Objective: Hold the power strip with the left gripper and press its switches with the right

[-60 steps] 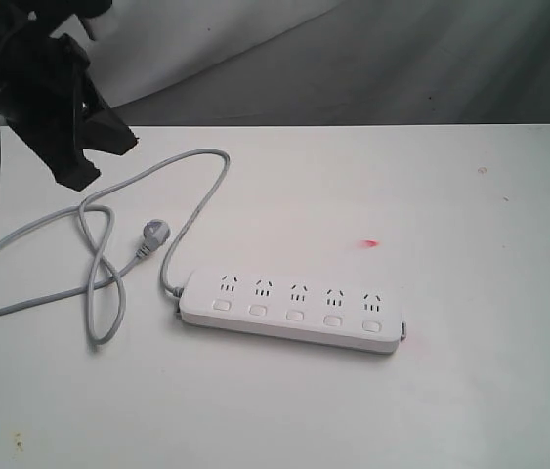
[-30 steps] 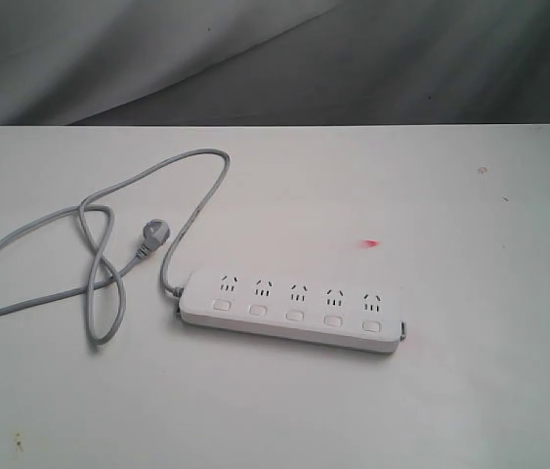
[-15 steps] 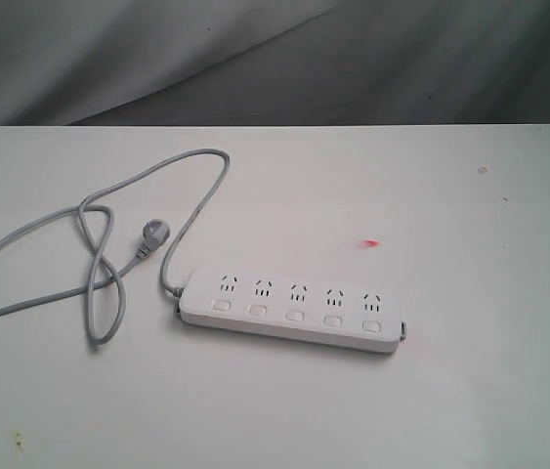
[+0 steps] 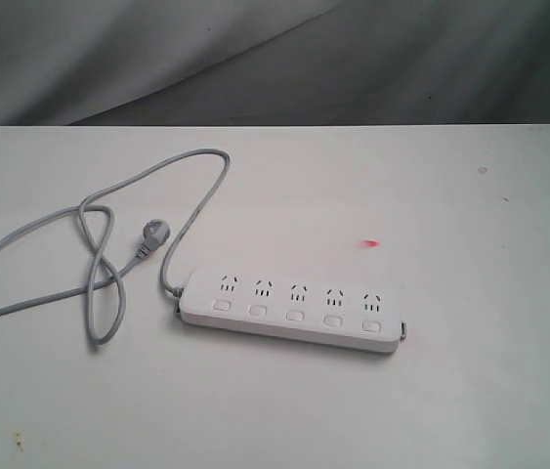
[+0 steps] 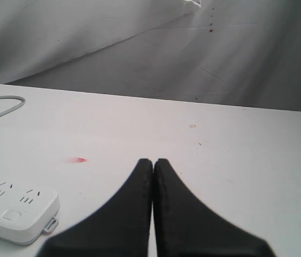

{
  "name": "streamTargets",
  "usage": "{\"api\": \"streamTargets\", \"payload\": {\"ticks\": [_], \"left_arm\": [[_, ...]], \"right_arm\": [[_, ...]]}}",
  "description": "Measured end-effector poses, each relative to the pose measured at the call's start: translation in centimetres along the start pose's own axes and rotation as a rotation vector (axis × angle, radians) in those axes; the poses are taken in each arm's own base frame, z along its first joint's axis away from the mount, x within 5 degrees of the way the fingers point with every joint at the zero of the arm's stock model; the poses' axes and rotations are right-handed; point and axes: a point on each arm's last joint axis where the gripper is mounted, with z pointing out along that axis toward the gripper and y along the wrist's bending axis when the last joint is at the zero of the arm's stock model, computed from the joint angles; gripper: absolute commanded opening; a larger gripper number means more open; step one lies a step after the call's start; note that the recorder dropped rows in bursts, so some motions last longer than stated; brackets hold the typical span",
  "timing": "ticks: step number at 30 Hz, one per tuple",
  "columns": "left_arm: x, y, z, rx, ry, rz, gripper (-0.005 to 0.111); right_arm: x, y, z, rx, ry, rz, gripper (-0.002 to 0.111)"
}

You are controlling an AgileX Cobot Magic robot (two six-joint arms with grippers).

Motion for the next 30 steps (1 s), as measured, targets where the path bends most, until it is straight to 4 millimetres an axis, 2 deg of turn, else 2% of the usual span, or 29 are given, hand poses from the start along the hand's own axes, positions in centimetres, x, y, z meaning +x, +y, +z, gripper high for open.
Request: {"api": "streamTargets", "payload": {"ticks": [15, 23, 30], "left_arm": [[0.2, -0.2, -0.2, 0.020, -0.017, -0.028, 0.001], [1.5, -0.3, 0.0, 0.032, 0.067, 0.007, 0.001], [3.7, -0.6, 0.5, 0.044, 0.116, 0.006, 0.001]], "right_arm": [[0.0, 0.0, 0.0, 0.000, 0.000, 0.000, 0.000], [0.0, 0.0, 0.0, 0.000, 0.000, 0.000, 0.000], [0.0, 0.0, 0.0, 0.000, 0.000, 0.000, 0.000]]}}
